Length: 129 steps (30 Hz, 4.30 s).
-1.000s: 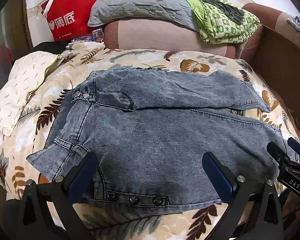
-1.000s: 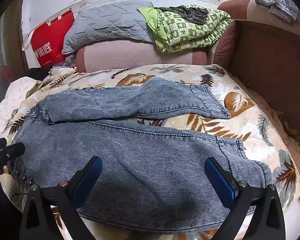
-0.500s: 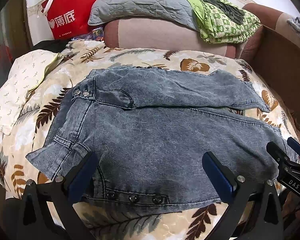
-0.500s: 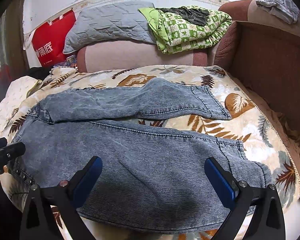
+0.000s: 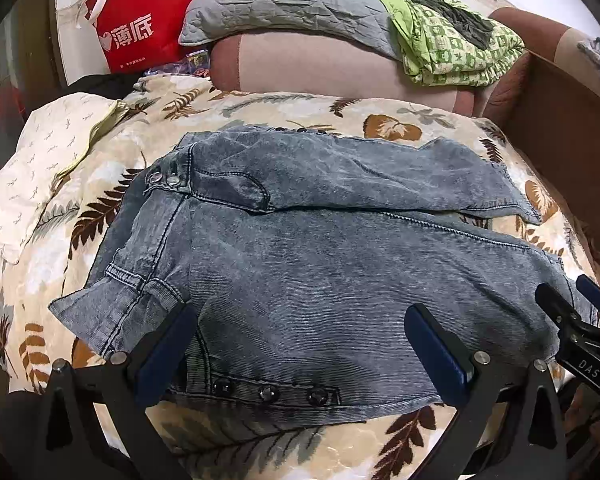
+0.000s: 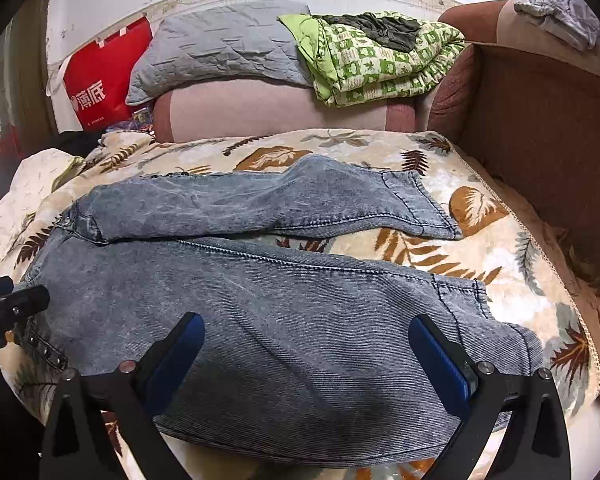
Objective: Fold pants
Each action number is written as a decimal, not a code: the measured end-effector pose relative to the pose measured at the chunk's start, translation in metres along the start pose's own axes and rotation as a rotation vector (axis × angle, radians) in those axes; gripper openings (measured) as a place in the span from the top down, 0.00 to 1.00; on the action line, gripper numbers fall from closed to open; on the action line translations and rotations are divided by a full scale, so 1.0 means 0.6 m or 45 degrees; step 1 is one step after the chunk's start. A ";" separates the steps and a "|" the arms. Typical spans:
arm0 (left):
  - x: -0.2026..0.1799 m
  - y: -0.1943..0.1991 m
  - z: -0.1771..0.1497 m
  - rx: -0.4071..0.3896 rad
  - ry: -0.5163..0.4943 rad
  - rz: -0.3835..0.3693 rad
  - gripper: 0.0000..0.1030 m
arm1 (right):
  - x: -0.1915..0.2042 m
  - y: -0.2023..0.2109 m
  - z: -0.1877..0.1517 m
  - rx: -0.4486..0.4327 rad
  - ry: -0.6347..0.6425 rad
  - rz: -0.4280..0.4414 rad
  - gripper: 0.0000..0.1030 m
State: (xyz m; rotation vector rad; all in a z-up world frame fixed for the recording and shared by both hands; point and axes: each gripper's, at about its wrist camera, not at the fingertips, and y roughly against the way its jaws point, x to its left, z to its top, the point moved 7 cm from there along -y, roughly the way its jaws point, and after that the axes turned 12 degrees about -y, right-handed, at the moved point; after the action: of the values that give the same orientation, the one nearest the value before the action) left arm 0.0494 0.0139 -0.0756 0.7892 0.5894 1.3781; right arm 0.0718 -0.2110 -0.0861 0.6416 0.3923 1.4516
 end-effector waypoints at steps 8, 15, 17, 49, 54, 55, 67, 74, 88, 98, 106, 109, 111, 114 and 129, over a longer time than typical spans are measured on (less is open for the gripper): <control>-0.003 -0.002 -0.001 0.001 -0.005 0.000 0.00 | -0.004 -0.003 0.001 0.003 -0.011 -0.004 0.00; -0.001 -0.001 -0.003 0.000 0.002 0.000 0.00 | -0.004 -0.003 0.000 0.003 -0.011 -0.008 0.00; 0.000 -0.001 -0.004 0.000 0.005 0.001 0.00 | -0.005 -0.003 0.000 0.004 -0.011 -0.006 0.00; 0.107 -0.013 -0.047 0.112 0.339 -0.149 0.00 | -0.040 -0.002 -0.018 0.204 -0.238 0.158 0.00; 0.236 -0.025 -0.120 0.170 0.670 -0.052 0.00 | -0.138 0.034 -0.067 0.410 -0.631 0.315 0.00; 0.244 -0.029 -0.128 0.184 0.685 -0.044 0.00 | -0.157 0.035 -0.074 0.433 -0.691 0.311 0.00; 0.275 -0.062 -0.134 0.139 0.790 -0.137 0.00 | -0.318 -0.023 -0.080 0.440 -1.165 0.188 0.06; 0.276 -0.058 -0.143 0.088 0.806 -0.186 0.00 | -0.327 -0.024 -0.068 0.377 -1.086 0.156 0.32; 0.305 0.035 -0.091 -0.097 0.733 0.074 0.93 | -0.310 -0.025 -0.016 0.373 -0.867 0.156 0.79; 0.277 0.021 -0.180 0.137 0.766 0.084 0.84 | -0.350 -0.045 -0.055 0.593 -0.712 -0.102 0.28; 0.242 0.138 -0.041 -0.256 0.421 0.275 0.28 | -0.364 -0.023 0.077 0.416 -0.810 0.168 0.24; 0.186 0.090 -0.006 -0.207 0.204 0.159 0.26 | -0.340 -0.092 0.095 0.543 -0.767 0.222 0.24; 0.162 0.043 -0.013 -0.120 0.127 0.116 0.26 | -0.329 -0.137 0.089 0.640 -0.678 0.170 0.27; 0.145 -0.032 -0.052 0.054 0.047 0.115 0.26 | -0.322 -0.172 0.068 0.707 -0.562 0.088 0.55; 0.150 -0.072 -0.088 0.046 0.027 0.156 0.09 | -0.292 -0.192 0.108 0.507 -0.166 -0.267 0.89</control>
State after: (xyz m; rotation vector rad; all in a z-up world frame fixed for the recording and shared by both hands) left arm 0.0467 0.1102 -0.1350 0.8522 0.5922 1.4932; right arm 0.1844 -0.3943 -0.1304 0.9784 0.6348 1.1319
